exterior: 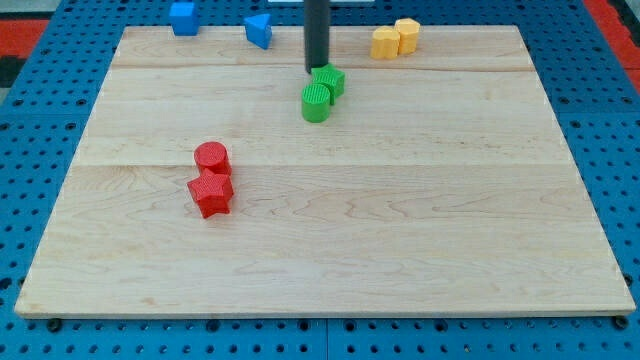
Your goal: Move green circle along with the green star closer to the yellow heart
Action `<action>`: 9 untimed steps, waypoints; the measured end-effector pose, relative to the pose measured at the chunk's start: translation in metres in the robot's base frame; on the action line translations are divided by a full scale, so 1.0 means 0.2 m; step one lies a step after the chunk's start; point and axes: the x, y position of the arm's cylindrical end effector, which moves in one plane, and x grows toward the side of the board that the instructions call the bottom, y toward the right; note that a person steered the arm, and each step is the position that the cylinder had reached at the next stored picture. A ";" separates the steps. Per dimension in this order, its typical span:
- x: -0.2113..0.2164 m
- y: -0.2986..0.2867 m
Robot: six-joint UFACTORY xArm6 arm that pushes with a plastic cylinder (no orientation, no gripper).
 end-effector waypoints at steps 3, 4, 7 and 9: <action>0.65 0.26; 0.67 0.36; 0.61 0.25; 0.39 0.11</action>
